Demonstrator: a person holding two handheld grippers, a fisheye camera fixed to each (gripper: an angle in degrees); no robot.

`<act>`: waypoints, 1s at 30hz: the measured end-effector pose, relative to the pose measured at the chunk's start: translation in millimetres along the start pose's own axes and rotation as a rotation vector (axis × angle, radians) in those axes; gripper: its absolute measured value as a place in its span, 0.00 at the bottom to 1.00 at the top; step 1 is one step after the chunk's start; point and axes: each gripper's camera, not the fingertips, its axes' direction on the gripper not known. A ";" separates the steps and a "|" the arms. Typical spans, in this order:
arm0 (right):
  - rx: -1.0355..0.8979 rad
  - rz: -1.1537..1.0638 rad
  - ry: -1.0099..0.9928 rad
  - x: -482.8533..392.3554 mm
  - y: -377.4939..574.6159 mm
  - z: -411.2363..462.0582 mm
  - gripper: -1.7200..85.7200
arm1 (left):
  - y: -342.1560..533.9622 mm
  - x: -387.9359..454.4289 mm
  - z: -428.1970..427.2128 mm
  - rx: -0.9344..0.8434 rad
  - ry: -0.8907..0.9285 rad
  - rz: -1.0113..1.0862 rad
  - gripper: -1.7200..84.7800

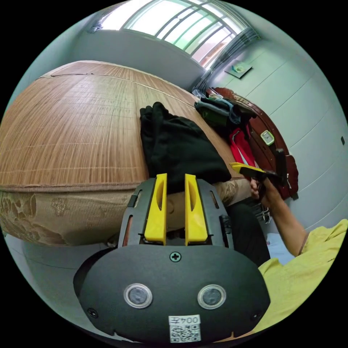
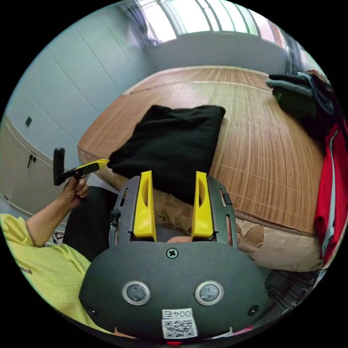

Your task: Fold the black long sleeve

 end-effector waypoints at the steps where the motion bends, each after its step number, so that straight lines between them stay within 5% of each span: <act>1: -0.077 -0.007 0.020 -0.7 -13.7 11.2 0.21 | 4.8 -0.8 0.4 -0.017 -0.017 0.016 0.11; 11: -0.354 -0.032 0.070 -1.9 -78.3 35.8 0.20 | 9.5 -3.0 -7.4 -0.013 -0.042 0.032 0.15; 16: -0.392 -0.040 0.103 -6.8 -92.2 42.3 0.20 | -4.3 -1.0 13.4 -0.024 0.024 -0.025 0.15; 21: -0.380 -0.059 0.077 -2.7 -95.6 41.7 0.20 | -16.2 4.1 9.1 -0.071 -0.149 -0.029 0.07; 30: -0.394 -0.065 0.073 -5.1 -106.7 43.2 0.20 | -12.6 -15.5 18.2 -0.122 0.018 -0.083 0.06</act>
